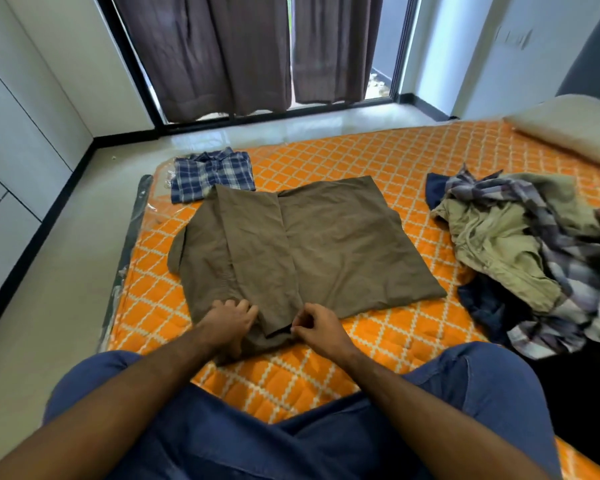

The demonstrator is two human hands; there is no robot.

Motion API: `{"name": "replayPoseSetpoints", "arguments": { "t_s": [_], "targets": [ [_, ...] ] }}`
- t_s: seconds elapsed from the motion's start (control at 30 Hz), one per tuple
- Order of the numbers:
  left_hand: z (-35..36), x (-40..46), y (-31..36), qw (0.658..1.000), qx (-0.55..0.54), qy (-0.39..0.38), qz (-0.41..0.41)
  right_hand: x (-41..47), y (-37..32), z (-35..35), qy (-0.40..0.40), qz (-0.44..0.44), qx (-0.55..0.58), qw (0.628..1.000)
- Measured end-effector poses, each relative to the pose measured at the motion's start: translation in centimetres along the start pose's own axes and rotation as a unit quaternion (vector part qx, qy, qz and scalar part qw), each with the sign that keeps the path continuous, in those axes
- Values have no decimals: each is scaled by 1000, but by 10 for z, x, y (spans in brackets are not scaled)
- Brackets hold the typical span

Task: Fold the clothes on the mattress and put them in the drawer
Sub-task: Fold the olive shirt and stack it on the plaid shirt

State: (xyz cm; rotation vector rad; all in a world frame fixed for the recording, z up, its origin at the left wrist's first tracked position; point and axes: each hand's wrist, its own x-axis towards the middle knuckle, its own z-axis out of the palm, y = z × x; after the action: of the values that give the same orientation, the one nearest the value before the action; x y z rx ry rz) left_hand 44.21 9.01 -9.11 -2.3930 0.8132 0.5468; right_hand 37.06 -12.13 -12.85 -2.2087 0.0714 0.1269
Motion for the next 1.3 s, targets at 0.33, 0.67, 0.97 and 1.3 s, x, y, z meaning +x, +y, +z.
{"name": "replayPoseSetpoints", "arguments": {
  "t_s": [0.33, 0.67, 0.97, 1.3],
  "targets": [
    [10, -5, -45, 864, -400, 53, -301, -10, 19, 13, -5, 136, -52, 989],
    [48, 3, -10, 322, -839, 166, -406, -17, 6, 24, 99, 57, -91, 989],
    [-36, -17, -44, 205, -935, 252, -144, 15, -22, -15, 131, 19, 160, 978],
    [-68, -28, -29, 408, -863, 274, -114, 36, -48, -51, -39, -17, 373, 927]
  ]
}}
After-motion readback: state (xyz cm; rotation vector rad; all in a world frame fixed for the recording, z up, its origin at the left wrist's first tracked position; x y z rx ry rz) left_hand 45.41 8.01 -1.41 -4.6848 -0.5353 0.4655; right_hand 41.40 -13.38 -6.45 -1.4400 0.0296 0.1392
